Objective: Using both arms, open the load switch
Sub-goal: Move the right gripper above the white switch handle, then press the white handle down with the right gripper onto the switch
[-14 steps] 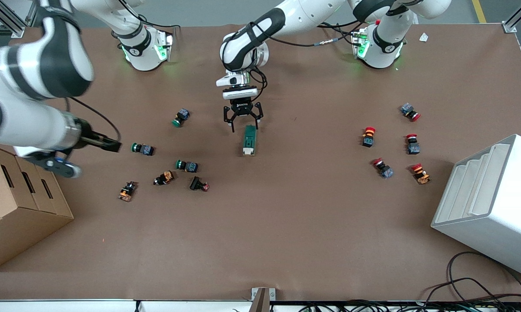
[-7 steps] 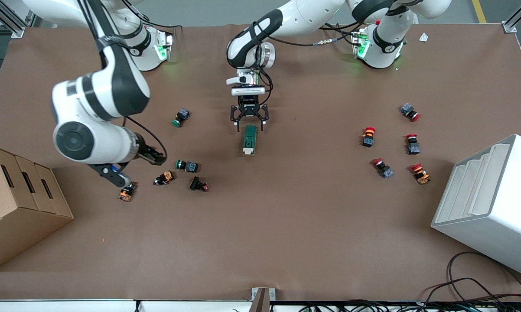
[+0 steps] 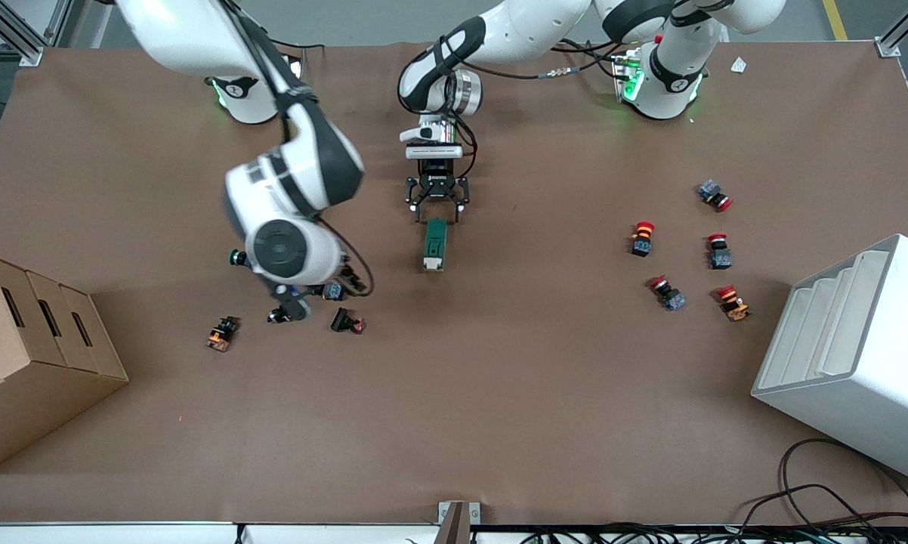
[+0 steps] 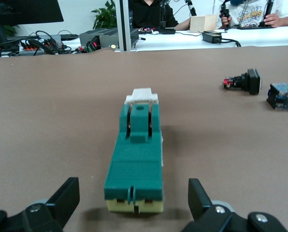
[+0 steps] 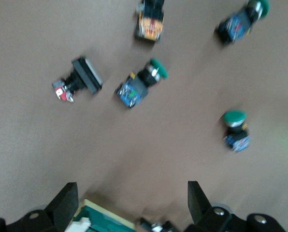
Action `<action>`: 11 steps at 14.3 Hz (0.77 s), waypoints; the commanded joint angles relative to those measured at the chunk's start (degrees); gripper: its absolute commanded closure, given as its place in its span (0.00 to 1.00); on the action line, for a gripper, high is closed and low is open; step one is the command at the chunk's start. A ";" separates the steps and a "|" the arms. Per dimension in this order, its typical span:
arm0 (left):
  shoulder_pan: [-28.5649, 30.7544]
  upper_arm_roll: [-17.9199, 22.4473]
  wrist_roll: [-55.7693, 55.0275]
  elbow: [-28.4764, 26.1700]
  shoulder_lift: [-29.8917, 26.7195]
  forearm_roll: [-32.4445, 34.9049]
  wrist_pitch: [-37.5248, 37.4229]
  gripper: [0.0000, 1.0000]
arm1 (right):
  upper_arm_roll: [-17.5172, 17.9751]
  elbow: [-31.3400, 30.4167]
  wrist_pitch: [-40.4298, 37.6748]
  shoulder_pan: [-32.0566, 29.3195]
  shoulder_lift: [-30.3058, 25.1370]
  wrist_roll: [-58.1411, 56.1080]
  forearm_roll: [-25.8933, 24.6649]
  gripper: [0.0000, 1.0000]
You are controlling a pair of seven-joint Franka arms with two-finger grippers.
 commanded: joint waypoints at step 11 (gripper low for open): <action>-4.03 0.62 -0.14 0.41 3.80 1.40 -2.73 0.00 | 0.02 5.67 13.67 9.11 14.50 25.18 2.83 0.00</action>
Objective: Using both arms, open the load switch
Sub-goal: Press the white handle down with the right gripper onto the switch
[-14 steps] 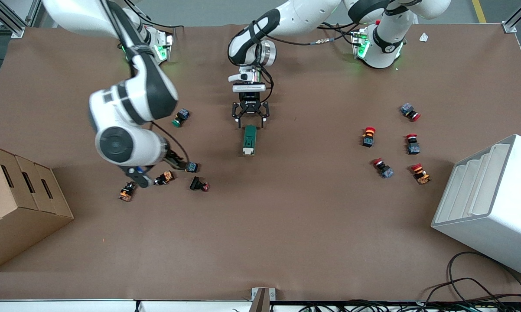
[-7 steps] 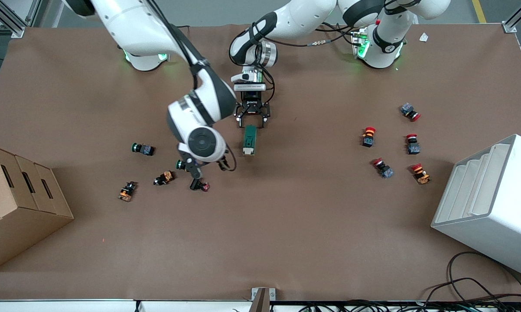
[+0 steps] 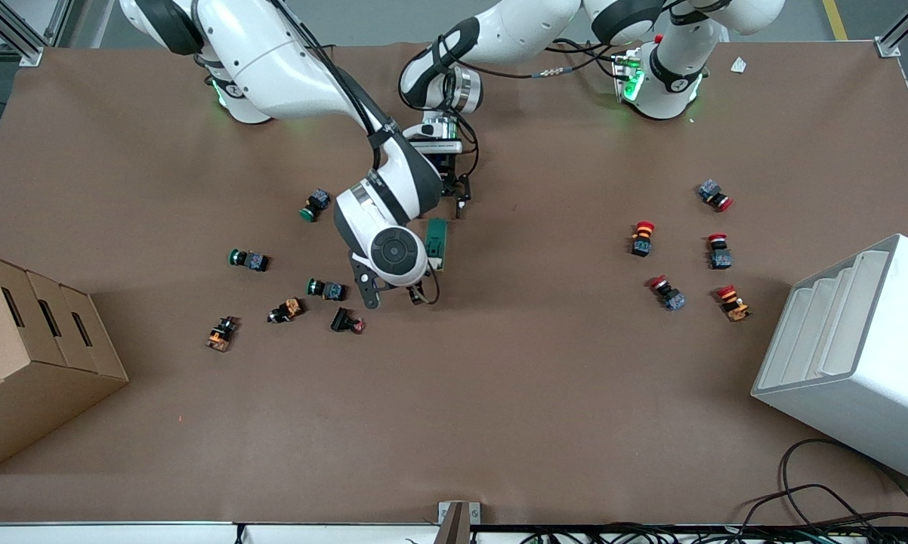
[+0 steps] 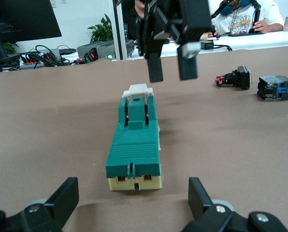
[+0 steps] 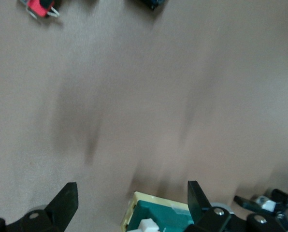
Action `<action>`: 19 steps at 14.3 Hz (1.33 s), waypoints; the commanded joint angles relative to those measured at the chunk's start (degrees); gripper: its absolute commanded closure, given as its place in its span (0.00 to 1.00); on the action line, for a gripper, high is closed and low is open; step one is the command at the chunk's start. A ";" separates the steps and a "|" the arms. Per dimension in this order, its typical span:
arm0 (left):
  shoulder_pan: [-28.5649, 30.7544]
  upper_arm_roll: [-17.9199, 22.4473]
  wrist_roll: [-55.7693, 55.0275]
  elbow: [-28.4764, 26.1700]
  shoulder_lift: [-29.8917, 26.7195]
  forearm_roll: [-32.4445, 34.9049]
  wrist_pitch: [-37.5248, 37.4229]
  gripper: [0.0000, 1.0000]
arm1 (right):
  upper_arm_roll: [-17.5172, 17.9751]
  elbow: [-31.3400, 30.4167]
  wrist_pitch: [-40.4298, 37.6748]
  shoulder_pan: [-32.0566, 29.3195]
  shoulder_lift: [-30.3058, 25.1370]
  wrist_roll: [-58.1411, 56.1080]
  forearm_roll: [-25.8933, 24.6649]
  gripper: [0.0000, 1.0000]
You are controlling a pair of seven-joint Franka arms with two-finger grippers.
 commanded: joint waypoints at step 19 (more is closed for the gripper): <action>-1.09 0.07 -0.81 0.82 2.52 0.59 0.60 0.00 | 4.34 7.02 -23.49 0.74 -0.46 1.68 4.01 0.00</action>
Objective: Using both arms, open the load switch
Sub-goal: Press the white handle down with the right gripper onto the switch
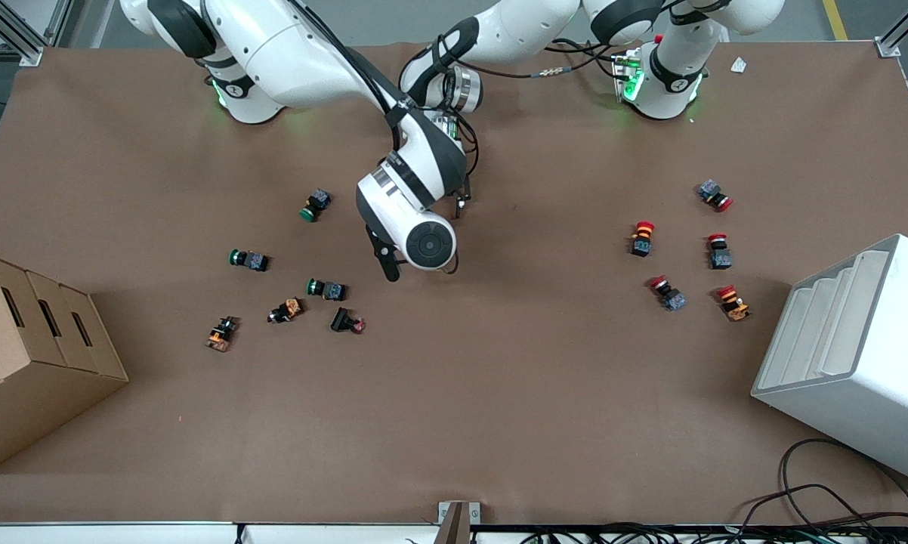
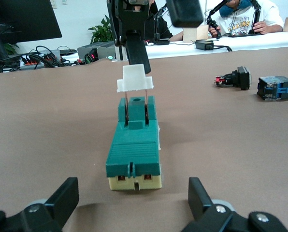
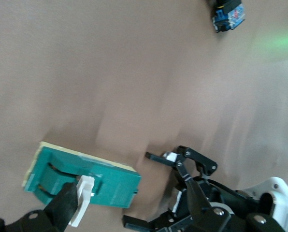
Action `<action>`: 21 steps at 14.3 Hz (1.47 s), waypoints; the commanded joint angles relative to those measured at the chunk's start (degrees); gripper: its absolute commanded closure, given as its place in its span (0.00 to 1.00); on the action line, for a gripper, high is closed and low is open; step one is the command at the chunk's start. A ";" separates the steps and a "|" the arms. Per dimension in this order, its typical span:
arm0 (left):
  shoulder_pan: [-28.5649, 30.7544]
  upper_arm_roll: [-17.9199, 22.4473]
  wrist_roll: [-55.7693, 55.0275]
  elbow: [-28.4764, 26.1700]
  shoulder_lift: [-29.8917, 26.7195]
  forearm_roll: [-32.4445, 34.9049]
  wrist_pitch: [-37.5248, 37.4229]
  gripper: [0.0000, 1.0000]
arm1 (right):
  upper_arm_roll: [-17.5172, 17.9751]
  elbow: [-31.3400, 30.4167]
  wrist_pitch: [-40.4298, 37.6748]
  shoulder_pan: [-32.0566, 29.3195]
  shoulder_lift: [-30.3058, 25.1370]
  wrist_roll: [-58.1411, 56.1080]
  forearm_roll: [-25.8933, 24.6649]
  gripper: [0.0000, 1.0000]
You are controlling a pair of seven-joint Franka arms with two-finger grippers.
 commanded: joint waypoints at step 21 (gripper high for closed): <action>-0.90 0.85 2.42 2.77 2.94 1.38 0.64 0.00 | 0.62 -5.26 2.48 0.46 -2.31 -1.34 0.34 0.00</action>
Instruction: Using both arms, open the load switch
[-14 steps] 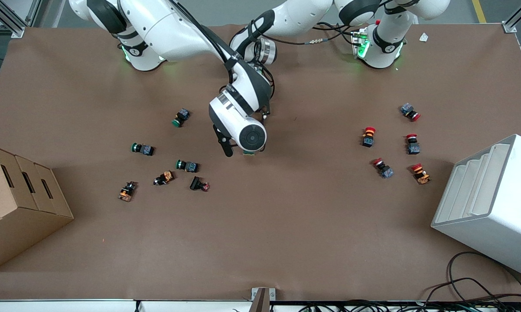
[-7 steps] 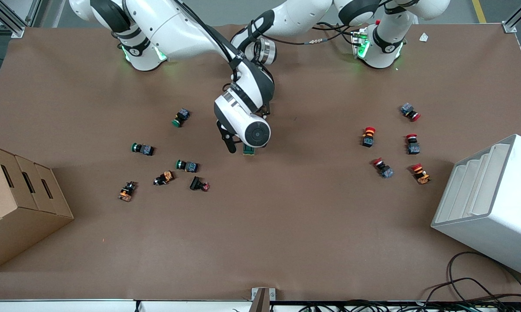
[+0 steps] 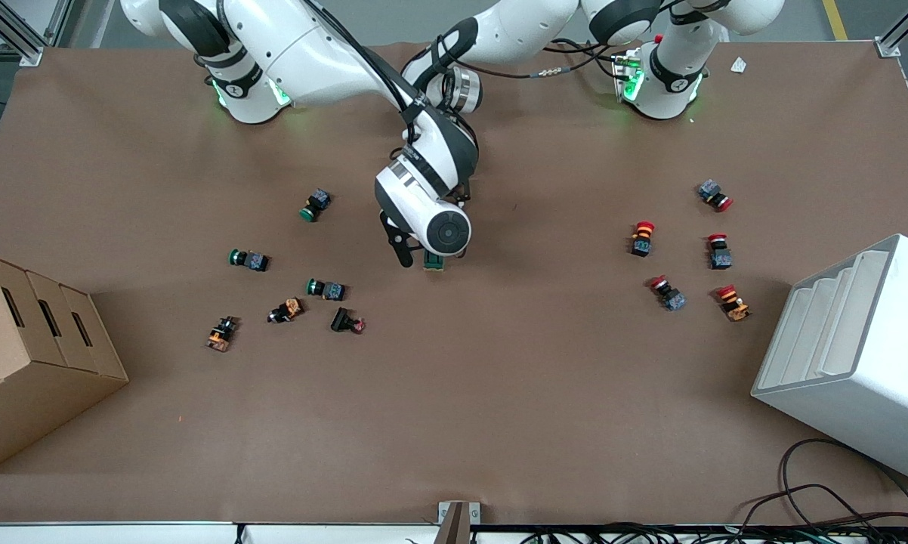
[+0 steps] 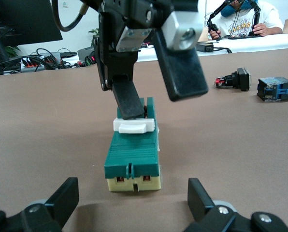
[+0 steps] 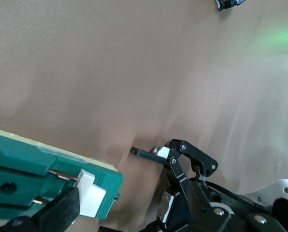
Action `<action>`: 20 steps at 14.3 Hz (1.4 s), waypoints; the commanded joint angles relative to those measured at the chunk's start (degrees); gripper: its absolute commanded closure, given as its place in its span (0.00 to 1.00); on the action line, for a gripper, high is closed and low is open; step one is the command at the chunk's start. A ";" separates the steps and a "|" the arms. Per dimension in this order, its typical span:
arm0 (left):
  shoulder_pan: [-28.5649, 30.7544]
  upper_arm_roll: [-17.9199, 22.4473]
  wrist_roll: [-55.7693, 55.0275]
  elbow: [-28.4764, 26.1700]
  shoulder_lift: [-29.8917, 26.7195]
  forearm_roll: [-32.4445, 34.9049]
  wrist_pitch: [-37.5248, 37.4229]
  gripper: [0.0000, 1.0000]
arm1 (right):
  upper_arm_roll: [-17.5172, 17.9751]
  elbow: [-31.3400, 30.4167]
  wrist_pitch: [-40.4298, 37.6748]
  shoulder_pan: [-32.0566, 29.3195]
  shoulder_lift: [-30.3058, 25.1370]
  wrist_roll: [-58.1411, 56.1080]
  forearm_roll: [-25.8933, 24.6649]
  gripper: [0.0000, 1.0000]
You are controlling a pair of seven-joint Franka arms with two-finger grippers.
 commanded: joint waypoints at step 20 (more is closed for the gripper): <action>4.95 -1.52 19.50 10.04 -4.12 -14.26 6.55 0.00 | -0.99 -2.49 -6.66 -41.58 -25.05 -96.02 -16.61 0.00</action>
